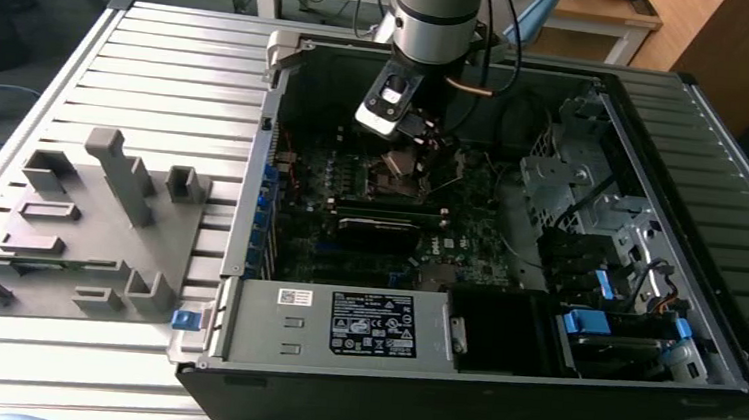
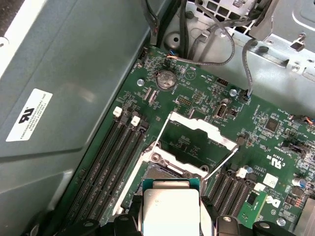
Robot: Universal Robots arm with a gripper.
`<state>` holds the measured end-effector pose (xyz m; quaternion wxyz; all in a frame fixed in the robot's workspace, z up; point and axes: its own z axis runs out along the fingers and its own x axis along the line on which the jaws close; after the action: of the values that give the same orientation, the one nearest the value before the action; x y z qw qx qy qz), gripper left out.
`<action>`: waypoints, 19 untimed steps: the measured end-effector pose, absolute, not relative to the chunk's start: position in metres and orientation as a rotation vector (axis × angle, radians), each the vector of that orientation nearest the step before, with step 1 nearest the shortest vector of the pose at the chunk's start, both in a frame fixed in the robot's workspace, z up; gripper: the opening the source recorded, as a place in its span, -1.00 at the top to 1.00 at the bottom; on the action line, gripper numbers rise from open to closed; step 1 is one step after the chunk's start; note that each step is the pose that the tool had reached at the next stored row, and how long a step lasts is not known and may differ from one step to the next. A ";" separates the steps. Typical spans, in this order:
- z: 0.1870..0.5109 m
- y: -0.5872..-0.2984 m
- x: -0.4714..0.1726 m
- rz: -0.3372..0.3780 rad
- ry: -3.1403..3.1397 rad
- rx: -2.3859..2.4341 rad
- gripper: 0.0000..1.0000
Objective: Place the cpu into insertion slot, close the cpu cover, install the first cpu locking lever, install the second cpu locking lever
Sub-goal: 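Place the cpu into insertion slot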
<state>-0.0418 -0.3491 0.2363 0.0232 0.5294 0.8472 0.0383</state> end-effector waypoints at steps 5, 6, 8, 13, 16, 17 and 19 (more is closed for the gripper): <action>0.236 -0.349 -0.042 0.119 2.619 1.645 -0.08; 0.236 -0.349 -0.042 0.118 2.619 1.645 -0.08; 0.236 -0.349 -0.042 0.119 2.619 1.645 -0.08; 0.236 -0.349 -0.042 0.118 2.619 1.645 -0.08; 0.236 -0.349 -0.042 0.118 2.617 1.647 -0.08; 0.236 -0.349 -0.042 0.118 2.616 1.650 -0.08; 0.236 -0.349 -0.042 0.118 2.608 1.661 -0.08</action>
<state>-0.0418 -0.3491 0.2362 0.0235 0.5367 0.8426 0.0381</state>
